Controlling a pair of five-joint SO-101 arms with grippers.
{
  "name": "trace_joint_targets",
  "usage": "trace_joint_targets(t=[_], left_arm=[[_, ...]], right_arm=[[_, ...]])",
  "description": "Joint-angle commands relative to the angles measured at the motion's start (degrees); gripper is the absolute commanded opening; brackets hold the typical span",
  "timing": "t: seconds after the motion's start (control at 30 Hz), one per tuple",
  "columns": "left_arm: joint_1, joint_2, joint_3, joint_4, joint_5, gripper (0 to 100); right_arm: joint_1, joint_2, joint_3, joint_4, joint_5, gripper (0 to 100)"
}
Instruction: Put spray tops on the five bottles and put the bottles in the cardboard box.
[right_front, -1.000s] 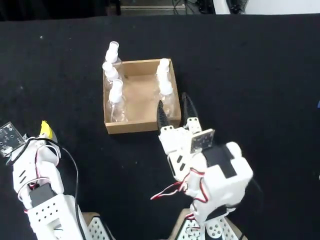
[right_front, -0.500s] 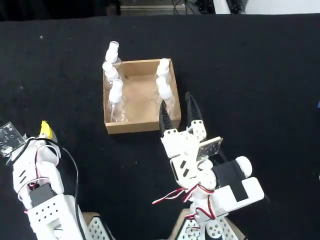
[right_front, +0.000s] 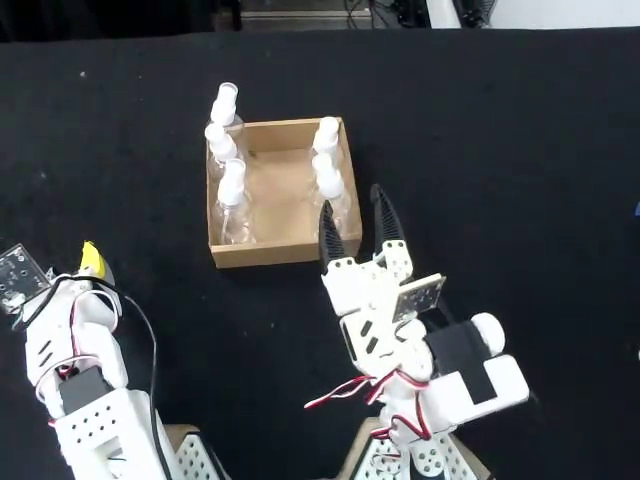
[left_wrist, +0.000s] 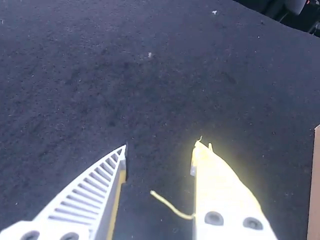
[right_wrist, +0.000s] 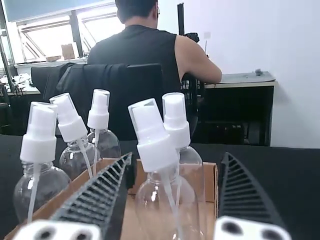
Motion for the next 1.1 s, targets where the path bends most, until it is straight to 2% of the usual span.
trace_joint_targets(t=[0.0, 0.13, 0.33, 0.47, 0.53, 0.6, 0.63, 0.67, 0.77, 0.87, 1.07], left_arm=[[0.7, -1.1, -0.6, -1.1, -0.4, 19], [0.7, -1.1, -0.6, -1.1, -0.4, 19], [0.7, -1.1, -0.5, -1.0, -0.4, 19], [1.4, -1.1, 1.2, -1.0, 0.1, 19], [2.7, -1.0, 2.1, -0.8, 0.0, 15], [4.4, -1.1, 2.1, 1.0, 0.0, 3], [5.3, -1.1, 2.0, 2.3, -0.1, 2], [6.0, -1.1, 1.9, 3.6, -0.2, 6], [7.1, -1.1, 2.1, 6.7, 0.0, 5], [9.5, -1.1, 2.1, 11.1, 0.1, 3], [13.8, -1.1, 1.0, 20.8, 0.1, 3]], right_arm=[[-0.4, -7.8, 0.0, -1.8, -0.1, 22.3], [-0.4, -17.2, -0.4, -1.8, 1.1, 22.3], [1.2, -28.1, -0.6, 2.1, 12.5, 22.3], [8.4, -31.3, -0.7, 14.6, 12.6, 22.2], [12.5, -32.5, -0.7, 20.0, 11.7, 20.2], [17.1, -33.7, -0.7, 23.6, 8.6, 12.1], [19.3, -34.4, -0.7, 24.9, 6.9, 6.0], [21.8, -35.0, -0.7, 26.0, 5.6, 0.5], [28.1, -36.1, -0.7, 29.9, 3.0, 5.8], [31.2, -36.2, -0.7, 34.9, 1.4, 2.1], [31.9, -36.5, -0.7, 53.4, 6.7, 1.0]])
